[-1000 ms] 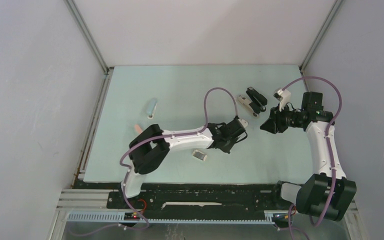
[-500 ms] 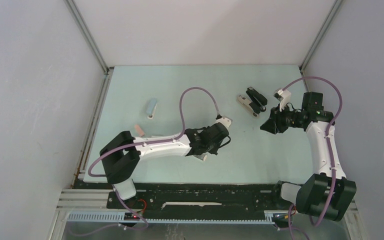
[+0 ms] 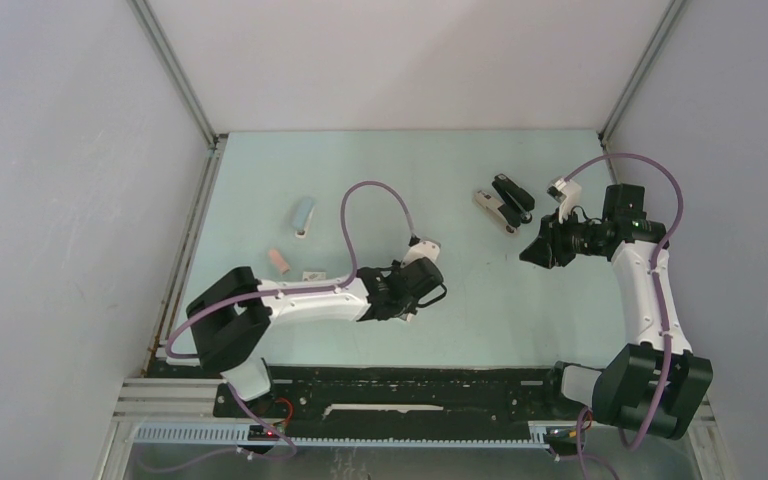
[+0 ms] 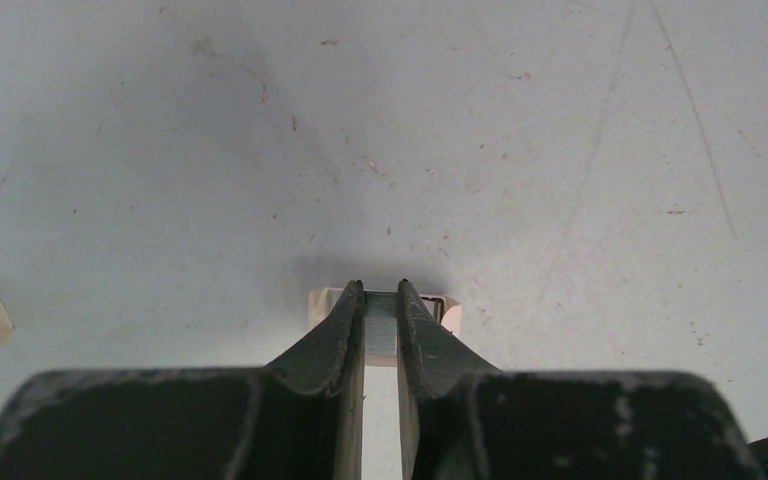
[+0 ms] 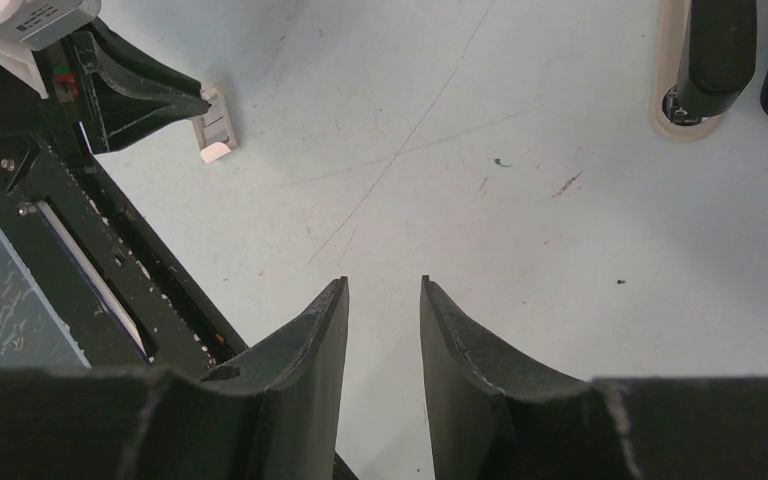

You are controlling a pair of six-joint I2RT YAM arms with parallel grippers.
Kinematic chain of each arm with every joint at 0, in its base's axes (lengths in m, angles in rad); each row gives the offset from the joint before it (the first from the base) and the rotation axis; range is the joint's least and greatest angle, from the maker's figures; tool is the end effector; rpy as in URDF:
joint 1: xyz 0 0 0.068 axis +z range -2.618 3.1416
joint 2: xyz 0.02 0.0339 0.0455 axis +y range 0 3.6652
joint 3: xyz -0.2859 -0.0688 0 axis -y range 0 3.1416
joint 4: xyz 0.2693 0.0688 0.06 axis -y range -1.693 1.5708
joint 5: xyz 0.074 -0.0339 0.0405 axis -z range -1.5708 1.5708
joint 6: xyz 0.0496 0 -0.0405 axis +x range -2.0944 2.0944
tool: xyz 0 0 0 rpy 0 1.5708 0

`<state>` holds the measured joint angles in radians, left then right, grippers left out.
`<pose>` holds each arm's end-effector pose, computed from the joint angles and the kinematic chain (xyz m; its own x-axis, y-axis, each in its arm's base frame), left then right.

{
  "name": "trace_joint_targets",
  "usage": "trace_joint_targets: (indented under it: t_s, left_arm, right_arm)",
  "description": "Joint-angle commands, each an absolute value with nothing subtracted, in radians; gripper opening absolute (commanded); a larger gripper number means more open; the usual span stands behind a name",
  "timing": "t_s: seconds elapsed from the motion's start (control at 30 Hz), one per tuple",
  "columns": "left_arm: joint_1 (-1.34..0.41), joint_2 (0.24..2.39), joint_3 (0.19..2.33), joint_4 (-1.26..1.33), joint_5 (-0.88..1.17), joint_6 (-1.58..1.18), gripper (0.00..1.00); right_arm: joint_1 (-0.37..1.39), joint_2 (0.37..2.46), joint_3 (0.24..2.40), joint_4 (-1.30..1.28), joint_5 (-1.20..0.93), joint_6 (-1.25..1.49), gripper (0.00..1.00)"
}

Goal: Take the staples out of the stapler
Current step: Place the staple in the staple box.

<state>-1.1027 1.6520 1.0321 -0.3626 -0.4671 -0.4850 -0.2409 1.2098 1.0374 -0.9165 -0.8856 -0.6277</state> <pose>0.1837 -0.3138 0.1924 -0.6510 0.3650 -0.6656 0.4302 0.8998 0.0727 0.2456 -0.0208 0.3005 -0.5805 -0.2401 -0.7781 -0.6652 0.6909 0.2831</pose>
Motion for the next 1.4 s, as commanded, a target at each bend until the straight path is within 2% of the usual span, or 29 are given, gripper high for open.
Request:
trace_joint_targets:
  t_s: [0.0,1.37]
  left_arm:
    - [-1.093,1.594,0.995,-0.354,-0.525,-0.524,0.14]
    - [-1.092,1.632,0.936,-0.302,-0.43,-0.561,0.16]
  right_arm:
    - [-0.247,1.213,1.058,-0.924,-0.913,-0.646,0.41]
    - [-0.247,1.216,1.058,-0.924,-0.917,-0.648,0.41]
